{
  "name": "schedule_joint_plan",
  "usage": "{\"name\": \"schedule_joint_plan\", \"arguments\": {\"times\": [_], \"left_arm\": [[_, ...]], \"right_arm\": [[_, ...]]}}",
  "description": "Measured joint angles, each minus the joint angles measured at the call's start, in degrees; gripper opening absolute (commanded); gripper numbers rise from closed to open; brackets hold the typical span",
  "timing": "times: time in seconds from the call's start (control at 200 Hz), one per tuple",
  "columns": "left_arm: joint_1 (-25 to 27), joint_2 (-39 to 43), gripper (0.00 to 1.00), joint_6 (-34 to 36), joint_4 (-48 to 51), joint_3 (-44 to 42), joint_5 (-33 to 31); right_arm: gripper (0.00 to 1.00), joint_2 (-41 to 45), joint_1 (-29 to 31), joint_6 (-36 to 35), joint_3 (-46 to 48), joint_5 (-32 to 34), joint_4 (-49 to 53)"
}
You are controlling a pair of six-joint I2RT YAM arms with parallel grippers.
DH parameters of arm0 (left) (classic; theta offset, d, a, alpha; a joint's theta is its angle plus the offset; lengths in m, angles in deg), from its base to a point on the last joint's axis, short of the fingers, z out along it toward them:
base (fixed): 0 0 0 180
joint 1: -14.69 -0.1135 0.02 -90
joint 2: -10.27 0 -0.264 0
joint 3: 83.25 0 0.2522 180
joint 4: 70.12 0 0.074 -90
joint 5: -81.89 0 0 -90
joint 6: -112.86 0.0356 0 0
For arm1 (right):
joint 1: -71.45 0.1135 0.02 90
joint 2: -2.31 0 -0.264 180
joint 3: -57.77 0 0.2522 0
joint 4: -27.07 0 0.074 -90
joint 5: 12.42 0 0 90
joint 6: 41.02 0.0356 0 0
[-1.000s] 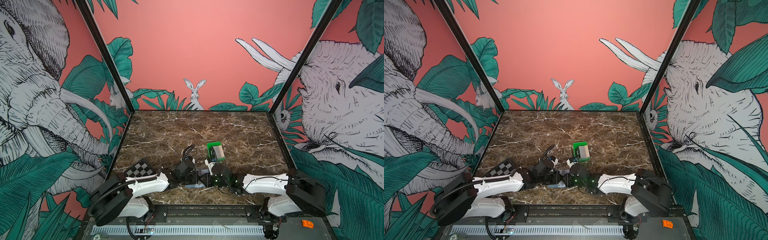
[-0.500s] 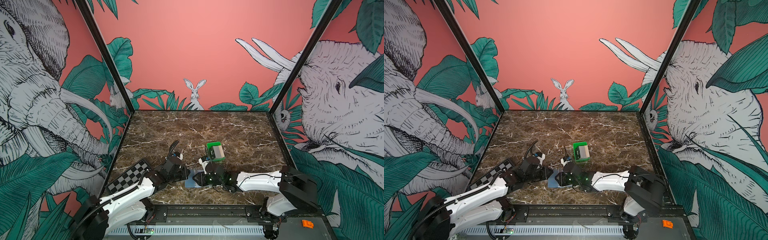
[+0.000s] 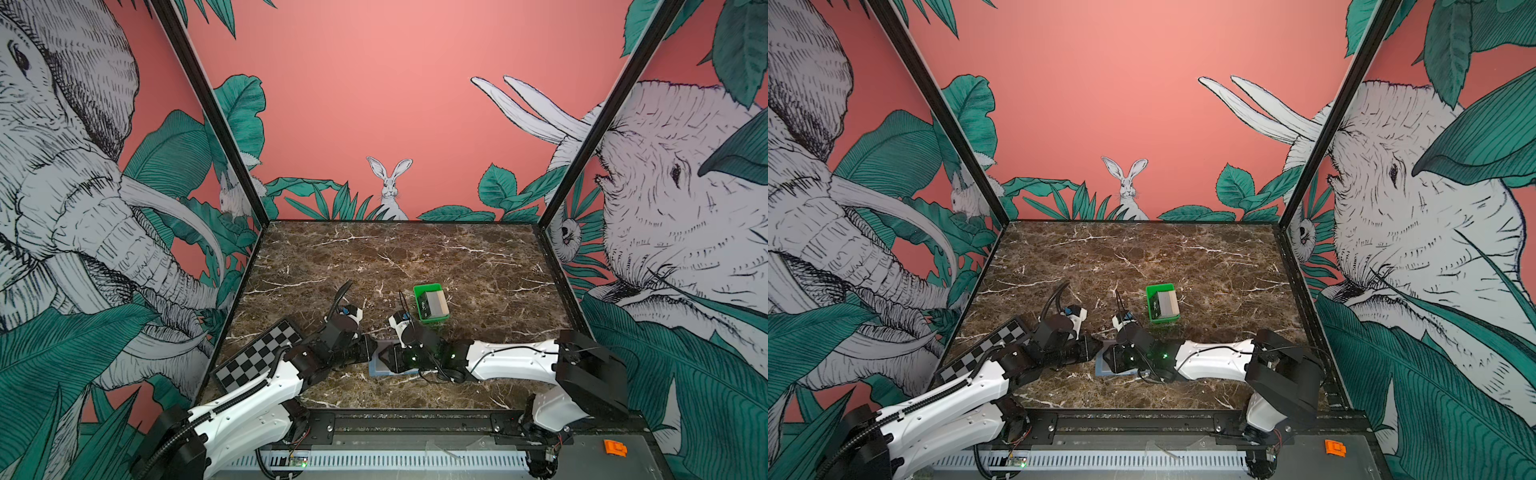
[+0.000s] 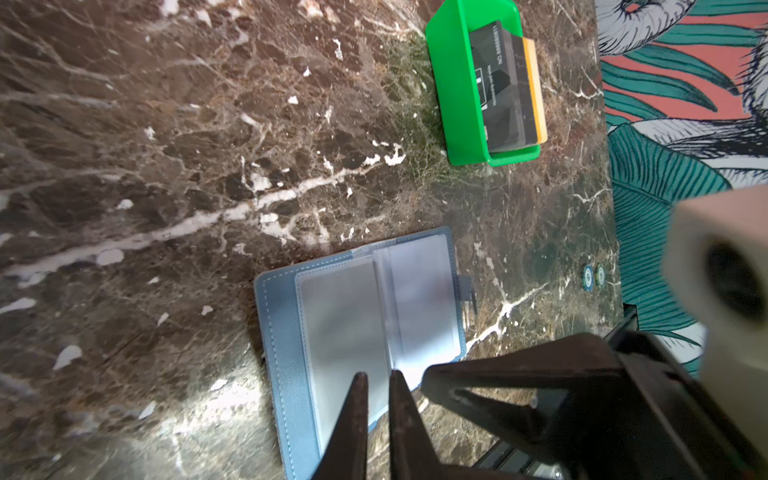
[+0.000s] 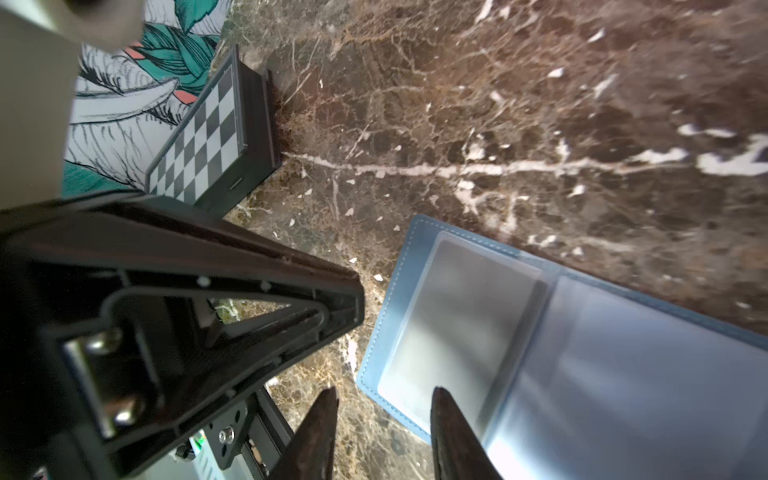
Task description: Put the credit cards into the card holder
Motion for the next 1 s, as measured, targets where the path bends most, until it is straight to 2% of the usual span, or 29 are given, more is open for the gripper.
{"name": "schedule_joint_plan", "arguments": {"times": [0.18,0.55,0.775,0.995], "left_arm": [[0.00,-4.04,0.14,0.04,-2.40,0.00,1.66],[0.55,-9.20,0.15,0.90,-5.03,3.10,1.97],[4.35,-14.19,0.15,1.79,-5.60,9.33,0.37],[7.87,-19.96,0.15,2.97,-5.99,15.74,-0.96]], "right_arm": [[0.39,4.44,-1.44,-0.50,2.01,1.99,2.12],[0.46,16.13,-9.42,-1.57,4.83,6.54,11.69],[0.46,23.06,-15.04,-5.05,6.78,8.83,16.50],[0.47,28.68,-19.96,-8.57,6.95,7.76,21.86]]}}
